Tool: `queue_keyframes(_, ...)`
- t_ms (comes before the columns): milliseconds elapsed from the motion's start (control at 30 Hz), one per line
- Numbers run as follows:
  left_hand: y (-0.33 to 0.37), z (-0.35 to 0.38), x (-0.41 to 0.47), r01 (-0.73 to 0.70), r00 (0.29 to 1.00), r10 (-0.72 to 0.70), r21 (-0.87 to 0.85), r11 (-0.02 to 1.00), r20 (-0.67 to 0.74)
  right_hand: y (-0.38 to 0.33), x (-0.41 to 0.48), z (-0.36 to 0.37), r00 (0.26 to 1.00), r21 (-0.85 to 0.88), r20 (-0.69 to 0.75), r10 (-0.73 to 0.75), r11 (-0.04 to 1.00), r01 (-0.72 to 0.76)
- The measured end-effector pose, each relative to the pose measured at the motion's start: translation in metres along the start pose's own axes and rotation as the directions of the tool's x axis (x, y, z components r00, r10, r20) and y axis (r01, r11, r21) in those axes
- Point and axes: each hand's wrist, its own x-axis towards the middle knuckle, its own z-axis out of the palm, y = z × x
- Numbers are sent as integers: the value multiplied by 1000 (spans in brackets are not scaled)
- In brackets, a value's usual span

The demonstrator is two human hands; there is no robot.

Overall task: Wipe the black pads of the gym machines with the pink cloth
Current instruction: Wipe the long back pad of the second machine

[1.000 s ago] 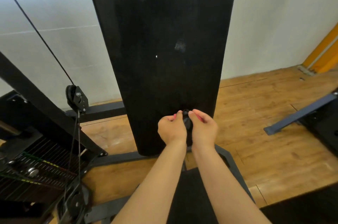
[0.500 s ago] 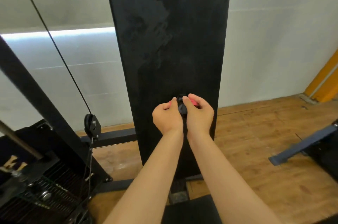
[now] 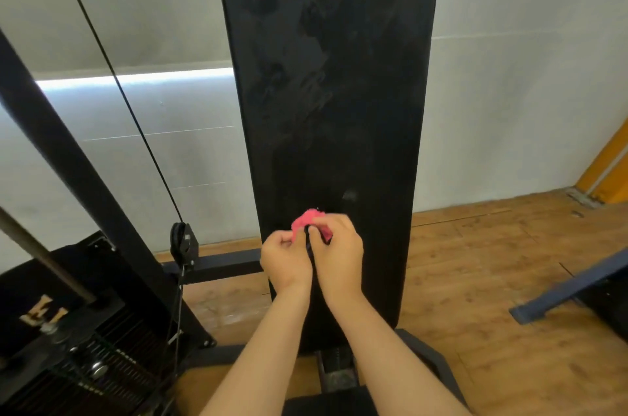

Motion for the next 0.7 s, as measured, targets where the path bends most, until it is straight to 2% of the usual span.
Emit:
queue_keyframes(100,-30,-7,-6,85,993,-92,97,992,74,21,-19,0,982,-99,88,170,982,-161)
queue_keyframes(167,-33,-7,-13,65,992,-74,91,994,104,25,-25,-7,975,-88,75,207,976,-200)
queue_keyframes(233,-20,-2,-20,-9,994,4,45,999,108,16,-22,-19,988,-26,6,156,987,-156)
queue_keyframes(333,21,11,-26,-187,974,191,-41,982,121,-9,-2,-39,989,104,-145,21,995,-6)
queue_keyframes(433,56,28,-21,-329,932,330,-35,944,149,-22,29,-50,980,54,-197,-26,998,37)
queue_keyframes(533,58,41,-13,-309,943,292,95,946,158,-15,38,-46,992,-43,-129,13,999,-19)
queue_keyframes(700,7,30,-24,-210,954,135,275,938,266,26,2,-50,989,-193,60,139,973,-125)
